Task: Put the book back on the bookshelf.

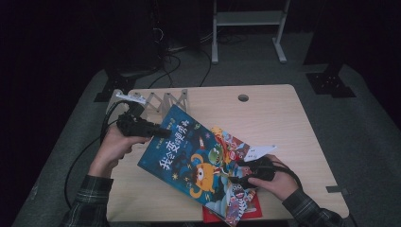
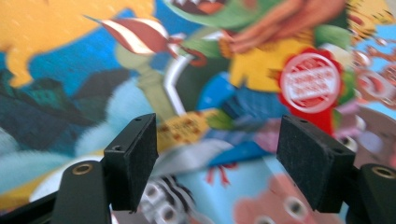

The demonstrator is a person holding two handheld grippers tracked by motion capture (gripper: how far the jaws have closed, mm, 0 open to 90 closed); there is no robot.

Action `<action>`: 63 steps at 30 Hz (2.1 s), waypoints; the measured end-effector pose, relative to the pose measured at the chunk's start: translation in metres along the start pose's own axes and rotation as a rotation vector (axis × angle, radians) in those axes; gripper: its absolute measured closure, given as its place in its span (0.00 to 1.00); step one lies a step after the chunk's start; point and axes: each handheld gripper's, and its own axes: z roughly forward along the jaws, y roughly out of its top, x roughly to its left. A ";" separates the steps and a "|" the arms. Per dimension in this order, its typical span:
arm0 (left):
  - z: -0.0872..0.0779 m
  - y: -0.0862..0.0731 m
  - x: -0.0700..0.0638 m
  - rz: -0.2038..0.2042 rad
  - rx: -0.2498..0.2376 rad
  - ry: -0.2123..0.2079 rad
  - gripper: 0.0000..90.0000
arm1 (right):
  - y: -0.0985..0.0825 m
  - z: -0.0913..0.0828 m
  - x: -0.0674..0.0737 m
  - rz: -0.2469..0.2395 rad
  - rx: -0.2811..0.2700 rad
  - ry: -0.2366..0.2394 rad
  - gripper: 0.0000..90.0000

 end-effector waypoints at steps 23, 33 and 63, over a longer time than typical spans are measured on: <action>0.008 0.062 -0.025 0.024 0.067 0.031 0.79 | -0.040 -0.041 -0.110 0.260 -0.040 -0.409 0.34; 0.006 0.086 -0.042 0.062 0.081 0.039 0.83 | -0.056 -0.038 -0.137 0.292 0.003 -0.498 0.34; -0.004 0.119 -0.083 0.194 0.112 0.036 0.92 | -0.068 -0.034 -0.153 0.354 -0.023 -0.554 0.18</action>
